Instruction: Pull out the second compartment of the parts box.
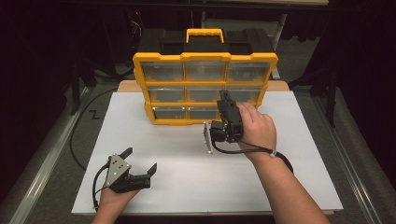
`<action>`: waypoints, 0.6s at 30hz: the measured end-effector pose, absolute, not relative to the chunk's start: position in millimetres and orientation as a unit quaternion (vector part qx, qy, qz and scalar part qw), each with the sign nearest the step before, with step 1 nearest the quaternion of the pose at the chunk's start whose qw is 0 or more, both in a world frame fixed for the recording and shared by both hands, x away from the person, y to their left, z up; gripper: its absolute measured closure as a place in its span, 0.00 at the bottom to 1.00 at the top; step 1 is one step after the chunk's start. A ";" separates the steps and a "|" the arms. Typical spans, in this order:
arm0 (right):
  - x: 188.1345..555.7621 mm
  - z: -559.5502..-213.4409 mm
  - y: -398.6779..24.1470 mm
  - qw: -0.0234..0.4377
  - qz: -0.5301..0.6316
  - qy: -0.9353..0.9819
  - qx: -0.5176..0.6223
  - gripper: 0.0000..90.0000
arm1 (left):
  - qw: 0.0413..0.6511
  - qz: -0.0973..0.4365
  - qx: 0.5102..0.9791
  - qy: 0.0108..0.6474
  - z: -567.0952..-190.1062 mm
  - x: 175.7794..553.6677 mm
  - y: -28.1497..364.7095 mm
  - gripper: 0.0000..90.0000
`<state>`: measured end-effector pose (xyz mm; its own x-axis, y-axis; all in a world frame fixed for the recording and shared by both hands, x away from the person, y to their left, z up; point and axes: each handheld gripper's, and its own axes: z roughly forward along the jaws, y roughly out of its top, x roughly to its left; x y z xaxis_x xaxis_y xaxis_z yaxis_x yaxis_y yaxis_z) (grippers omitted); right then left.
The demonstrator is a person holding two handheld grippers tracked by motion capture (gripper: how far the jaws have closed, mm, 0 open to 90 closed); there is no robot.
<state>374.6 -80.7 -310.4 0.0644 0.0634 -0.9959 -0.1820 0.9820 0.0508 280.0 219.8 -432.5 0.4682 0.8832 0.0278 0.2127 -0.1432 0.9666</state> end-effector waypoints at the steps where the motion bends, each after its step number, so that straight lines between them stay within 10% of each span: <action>1: 375.3 -308.7 -79.8 0.729 0.083 0.678 -0.046 0.60 | 0.519 0.324 0.682 0.402 -432.3 279.9 219.9 0.00; 18: 397.4 -283.6 -65.1 0.736 0.084 0.671 -0.043 0.67 | 0.522 0.323 0.678 0.405 -431.9 279.4 222.5 0.00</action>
<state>397.4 -65.1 -283.6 0.0862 0.0666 -0.9941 -0.1814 0.9821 0.0500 279.4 222.5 -431.9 0.4637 0.8859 0.0151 0.2118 -0.1274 0.9690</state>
